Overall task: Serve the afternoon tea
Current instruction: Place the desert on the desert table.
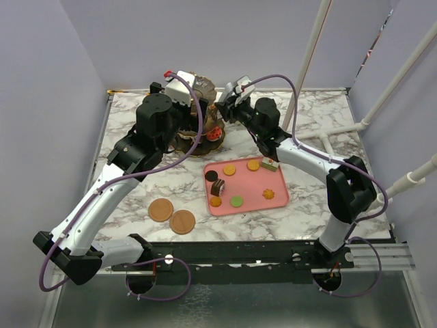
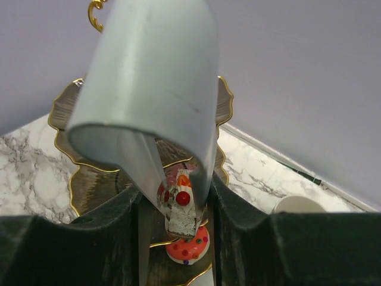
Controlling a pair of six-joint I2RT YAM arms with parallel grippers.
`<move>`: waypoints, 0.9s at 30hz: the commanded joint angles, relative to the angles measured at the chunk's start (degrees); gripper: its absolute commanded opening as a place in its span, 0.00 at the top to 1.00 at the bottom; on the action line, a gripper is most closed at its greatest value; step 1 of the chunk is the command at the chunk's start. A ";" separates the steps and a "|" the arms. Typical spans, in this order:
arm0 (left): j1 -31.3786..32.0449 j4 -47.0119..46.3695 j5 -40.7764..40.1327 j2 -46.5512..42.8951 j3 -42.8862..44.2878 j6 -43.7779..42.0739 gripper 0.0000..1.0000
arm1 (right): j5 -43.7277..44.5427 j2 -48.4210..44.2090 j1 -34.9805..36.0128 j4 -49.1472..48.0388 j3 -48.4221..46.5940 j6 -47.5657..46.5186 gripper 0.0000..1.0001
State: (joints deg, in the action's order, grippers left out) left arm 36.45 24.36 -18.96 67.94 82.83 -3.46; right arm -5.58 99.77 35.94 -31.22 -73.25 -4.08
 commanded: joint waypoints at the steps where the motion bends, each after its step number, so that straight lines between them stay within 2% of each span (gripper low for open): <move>1: -0.24 0.25 -0.99 -1.03 1.64 0.04 0.01 | -0.83 2.82 0.18 -6.46 -2.92 -0.40 0.99; 15: -0.24 -0.01 -0.52 -2.62 0.06 -0.80 0.01 | -2.90 8.30 0.18 -6.32 -8.05 0.47 0.99; 22: -0.28 -0.06 -0.29 -3.10 -0.47 -0.93 0.01 | -3.85 9.44 0.18 -4.77 -7.62 0.56 0.99; 26: -0.24 -0.10 -0.42 -3.58 -0.82 -1.27 0.01 | -3.89 9.03 0.18 -4.75 -6.29 0.60 0.90; 27: -0.24 -0.10 -0.46 -3.71 -0.82 -1.28 0.01 | -3.97 8.78 0.18 -4.77 -5.88 0.63 0.83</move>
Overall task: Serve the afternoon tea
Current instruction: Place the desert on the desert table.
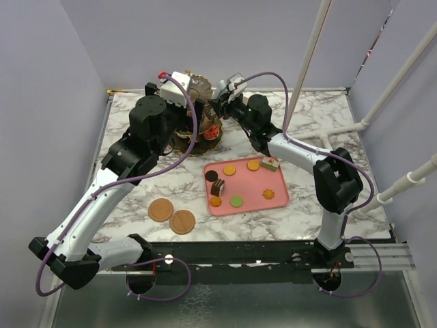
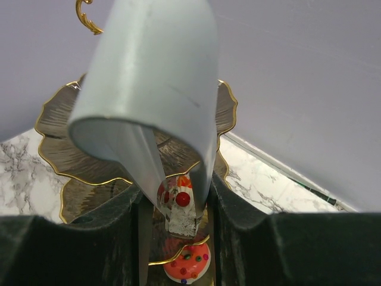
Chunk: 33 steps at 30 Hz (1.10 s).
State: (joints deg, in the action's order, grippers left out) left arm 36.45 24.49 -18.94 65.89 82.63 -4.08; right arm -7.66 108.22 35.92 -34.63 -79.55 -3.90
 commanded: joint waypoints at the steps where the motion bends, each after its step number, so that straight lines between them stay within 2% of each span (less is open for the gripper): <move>1: -0.24 -0.23 -0.48 -1.74 -0.63 -0.71 0.01 | -2.06 0.01 0.20 -1.58 0.96 0.47 0.80; 4: -0.24 -0.23 -0.27 -1.90 -0.58 -0.56 0.01 | -1.84 -1.06 0.20 -1.77 2.16 0.50 0.65; 7: -0.24 -0.23 -0.07 -2.01 -0.47 -0.32 0.01 | -1.60 -2.18 0.20 -1.93 3.08 0.56 0.61; 25: -0.24 -0.22 0.57 -2.11 0.14 -0.32 0.01 | -2.31 -9.50 0.20 -2.91 6.55 0.25 0.59; 33: -0.24 -0.15 0.61 -2.41 0.16 -0.40 0.01 | 0.59 -16.84 0.20 -2.46 15.17 -0.42 0.59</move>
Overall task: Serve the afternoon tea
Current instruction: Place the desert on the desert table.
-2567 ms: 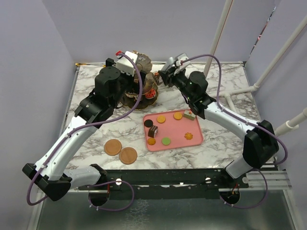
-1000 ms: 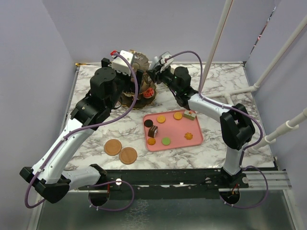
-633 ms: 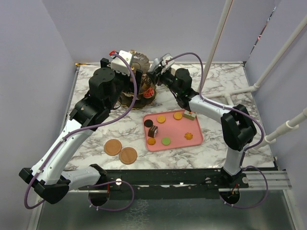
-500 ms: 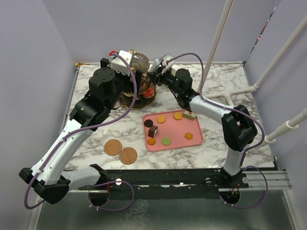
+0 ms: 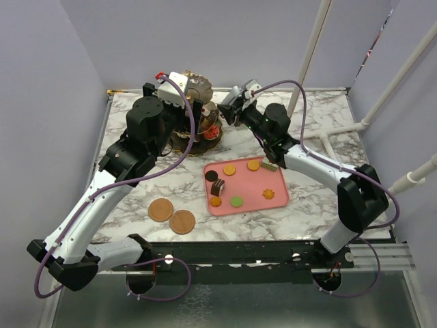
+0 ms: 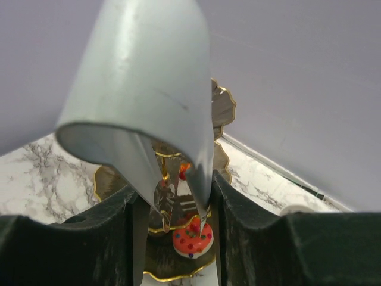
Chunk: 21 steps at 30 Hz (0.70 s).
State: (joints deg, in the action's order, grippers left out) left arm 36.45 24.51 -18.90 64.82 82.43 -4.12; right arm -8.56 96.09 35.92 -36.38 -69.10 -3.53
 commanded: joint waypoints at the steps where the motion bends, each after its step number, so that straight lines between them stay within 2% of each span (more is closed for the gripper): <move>1: -0.24 -0.17 0.53 -1.32 0.32 -0.42 0.01 | 2.29 -6.67 0.20 -0.71 6.54 -0.84 0.59; 13: -0.24 -0.01 2.29 -0.93 -0.04 -0.39 0.01 | 15.56 -28.07 0.20 2.95 31.01 1.11 0.59; 21: -0.24 0.27 3.09 -0.13 0.87 -0.04 0.01 | 25.09 -37.11 0.12 6.21 39.49 2.01 0.57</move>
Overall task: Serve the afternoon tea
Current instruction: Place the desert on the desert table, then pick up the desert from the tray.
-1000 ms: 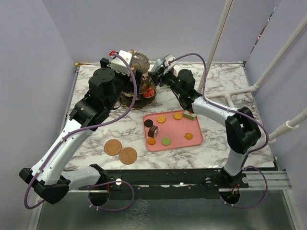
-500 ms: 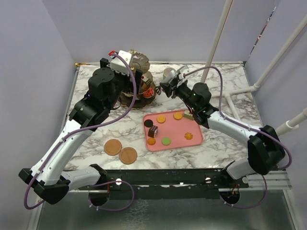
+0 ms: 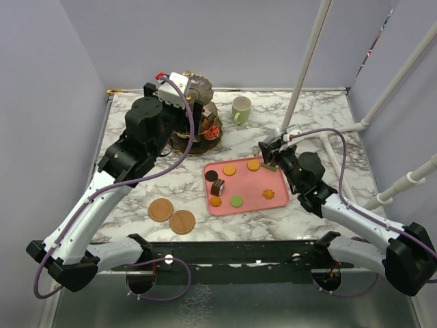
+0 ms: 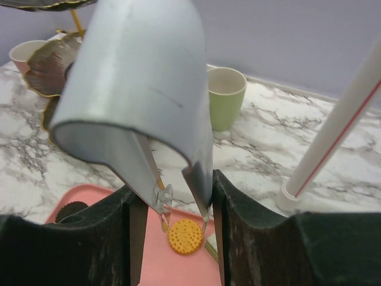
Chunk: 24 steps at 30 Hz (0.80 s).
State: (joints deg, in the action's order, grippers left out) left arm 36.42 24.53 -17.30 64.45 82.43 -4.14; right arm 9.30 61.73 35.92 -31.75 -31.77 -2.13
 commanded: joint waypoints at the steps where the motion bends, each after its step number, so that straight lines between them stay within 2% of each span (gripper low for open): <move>1: -0.21 0.25 1.65 0.34 0.91 0.16 0.01 | 7.98 -3.33 0.11 1.69 2.68 0.44 0.56; 6: -0.21 0.16 1.33 0.88 2.35 0.08 0.01 | 11.33 -4.30 -0.05 1.47 4.36 -0.52 0.52; 13: -0.21 0.25 1.41 0.51 2.48 0.01 0.01 | 11.19 -2.21 -1.49 -0.18 4.79 -0.38 0.48; 24: -0.21 0.25 0.87 -0.17 2.38 -0.26 0.01 | 1.99 0.46 -6.73 -1.49 4.83 1.61 0.47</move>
State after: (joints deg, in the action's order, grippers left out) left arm 36.42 24.62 -16.93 65.30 83.26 -4.14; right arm 15.90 61.14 30.28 -30.39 -27.55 -1.83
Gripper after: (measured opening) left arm 0.990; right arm 0.532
